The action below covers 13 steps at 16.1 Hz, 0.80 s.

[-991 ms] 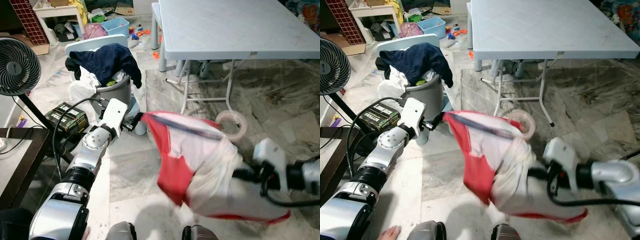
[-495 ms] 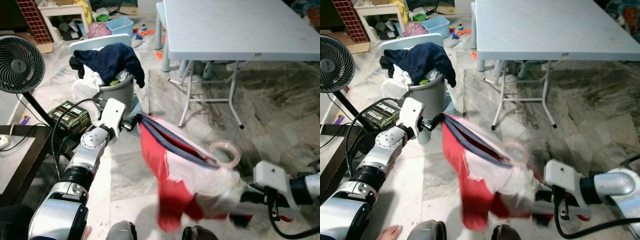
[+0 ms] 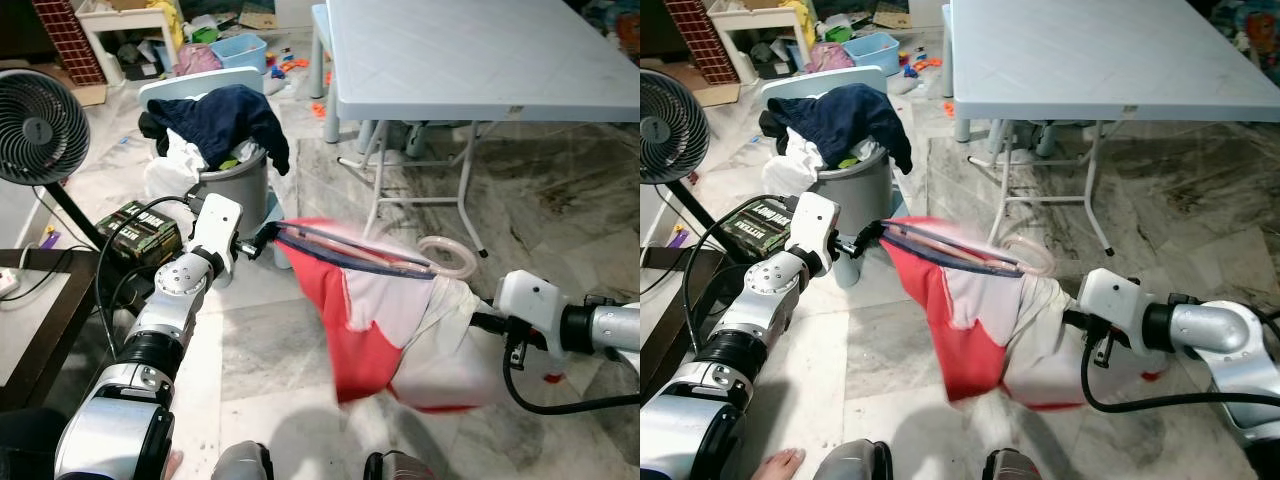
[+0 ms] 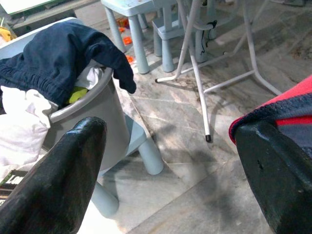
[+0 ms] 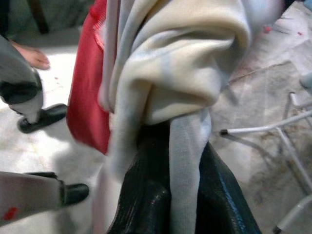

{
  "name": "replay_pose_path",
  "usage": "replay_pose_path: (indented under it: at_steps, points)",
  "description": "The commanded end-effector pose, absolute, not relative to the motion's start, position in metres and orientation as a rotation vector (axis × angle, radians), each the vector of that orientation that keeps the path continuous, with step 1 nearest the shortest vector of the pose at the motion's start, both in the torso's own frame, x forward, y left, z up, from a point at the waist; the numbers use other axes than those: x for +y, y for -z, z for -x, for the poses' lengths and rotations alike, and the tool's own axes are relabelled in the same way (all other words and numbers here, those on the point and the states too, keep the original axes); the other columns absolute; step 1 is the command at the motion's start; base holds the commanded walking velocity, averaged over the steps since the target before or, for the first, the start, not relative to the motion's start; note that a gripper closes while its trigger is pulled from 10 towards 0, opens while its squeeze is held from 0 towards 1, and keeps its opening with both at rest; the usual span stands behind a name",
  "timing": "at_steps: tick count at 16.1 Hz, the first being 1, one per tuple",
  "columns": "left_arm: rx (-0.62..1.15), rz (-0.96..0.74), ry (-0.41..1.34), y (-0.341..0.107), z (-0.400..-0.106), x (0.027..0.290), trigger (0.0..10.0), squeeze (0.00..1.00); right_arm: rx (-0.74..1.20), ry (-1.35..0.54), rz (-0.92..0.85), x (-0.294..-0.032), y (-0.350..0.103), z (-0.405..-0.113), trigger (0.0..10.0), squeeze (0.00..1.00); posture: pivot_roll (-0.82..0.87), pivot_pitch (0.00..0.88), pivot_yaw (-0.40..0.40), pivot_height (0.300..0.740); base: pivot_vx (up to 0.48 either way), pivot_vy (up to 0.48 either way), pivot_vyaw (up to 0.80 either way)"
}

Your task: Hang hanger

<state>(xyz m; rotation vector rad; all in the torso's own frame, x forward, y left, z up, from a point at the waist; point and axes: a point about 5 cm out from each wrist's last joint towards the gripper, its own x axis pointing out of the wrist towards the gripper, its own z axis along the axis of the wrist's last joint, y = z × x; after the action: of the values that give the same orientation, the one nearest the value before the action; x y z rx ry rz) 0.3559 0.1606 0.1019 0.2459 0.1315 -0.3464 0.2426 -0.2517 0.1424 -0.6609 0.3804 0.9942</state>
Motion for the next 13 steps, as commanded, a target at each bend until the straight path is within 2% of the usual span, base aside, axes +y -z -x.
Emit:
replay_pose_path:
  at_steps: [1,4,7,11,12,13]
  points:
    - [0.138,-0.255,0.301,-0.104,-0.357,0.170,10.0,0.00,0.359,-1.025,0.632,-0.253,-0.154,-0.238,10.0,0.00,-0.04,0.074,0.000,0.740,0.000,0.000,0.00]
    - [0.147,-0.254,0.294,-0.103,-0.357,0.172,10.0,0.00,0.317,-1.041,0.576,-0.256,-0.170,-0.239,10.0,0.00,-0.04,0.075,0.000,0.740,0.000,0.000,0.00]
    - [0.171,-0.230,0.300,-0.097,-0.356,0.167,10.0,0.00,0.168,-1.071,0.367,-0.237,-0.194,-0.241,10.0,0.00,-0.05,0.074,0.000,0.740,0.000,0.000,0.00]
    - [0.203,-0.248,0.424,-0.086,-0.347,0.144,10.0,0.00,-0.030,-0.954,0.097,-0.212,-0.209,-0.258,10.0,0.00,-0.04,0.070,-0.005,0.740,0.000,0.000,0.00]
    - [0.206,-0.244,0.508,-0.081,-0.341,0.130,10.0,1.00,-0.057,-0.873,0.076,-0.203,-0.204,-0.266,10.0,0.00,-0.04,0.070,-0.005,0.740,0.000,0.000,0.00]
    - [0.205,-0.266,0.649,-0.075,-0.328,0.111,10.0,1.00,-0.048,-0.766,0.119,-0.193,-0.190,-0.273,10.0,0.00,-0.04,0.068,-0.006,0.740,0.000,0.000,0.00]
